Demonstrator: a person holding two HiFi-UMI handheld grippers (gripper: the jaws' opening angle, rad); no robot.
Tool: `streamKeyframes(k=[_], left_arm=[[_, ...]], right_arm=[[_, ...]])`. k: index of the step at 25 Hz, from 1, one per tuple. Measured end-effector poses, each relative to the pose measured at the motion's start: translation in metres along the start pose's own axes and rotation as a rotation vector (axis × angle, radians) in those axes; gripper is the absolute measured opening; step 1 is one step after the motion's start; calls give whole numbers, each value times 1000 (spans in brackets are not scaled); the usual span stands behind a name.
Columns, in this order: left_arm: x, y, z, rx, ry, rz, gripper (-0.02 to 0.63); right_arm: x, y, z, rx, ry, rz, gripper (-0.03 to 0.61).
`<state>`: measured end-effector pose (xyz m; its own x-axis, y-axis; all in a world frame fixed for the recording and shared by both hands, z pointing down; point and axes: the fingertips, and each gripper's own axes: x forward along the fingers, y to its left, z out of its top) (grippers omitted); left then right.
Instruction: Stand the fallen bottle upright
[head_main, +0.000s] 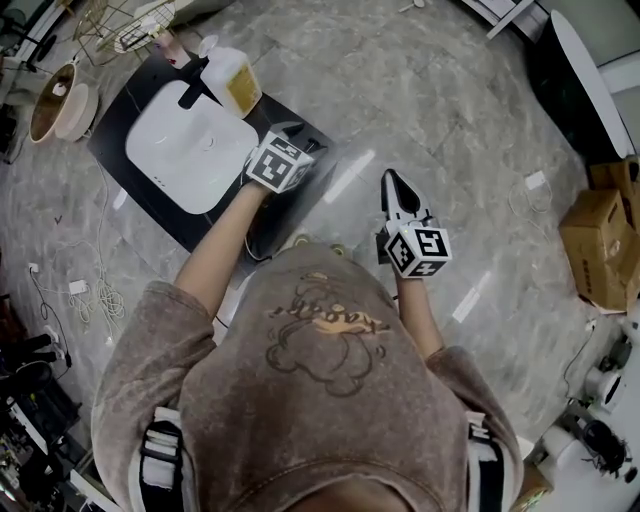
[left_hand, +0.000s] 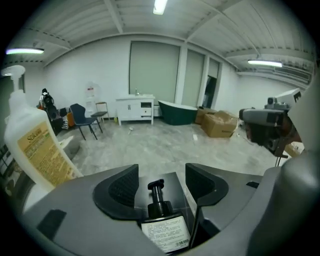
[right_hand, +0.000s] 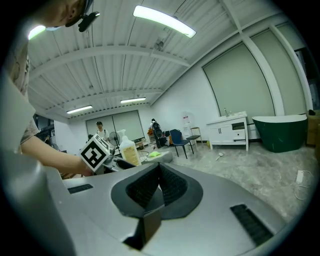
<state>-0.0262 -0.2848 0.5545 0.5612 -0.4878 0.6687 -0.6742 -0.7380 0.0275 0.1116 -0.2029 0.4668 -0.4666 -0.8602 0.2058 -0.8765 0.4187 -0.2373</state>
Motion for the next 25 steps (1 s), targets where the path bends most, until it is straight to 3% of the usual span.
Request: streamKeyframes(k=[14, 19, 25], left_arm=[[70, 8, -58, 114, 351, -53, 284], [79, 5, -76, 119, 483, -97, 284], [86, 7, -84, 116, 554, -100, 279]], right_arm=[[-12, -39, -6, 32, 13, -110, -3], [-16, -48, -8, 37, 13, -138, -3], [-20, -56, -8, 43, 14, -164, -3]])
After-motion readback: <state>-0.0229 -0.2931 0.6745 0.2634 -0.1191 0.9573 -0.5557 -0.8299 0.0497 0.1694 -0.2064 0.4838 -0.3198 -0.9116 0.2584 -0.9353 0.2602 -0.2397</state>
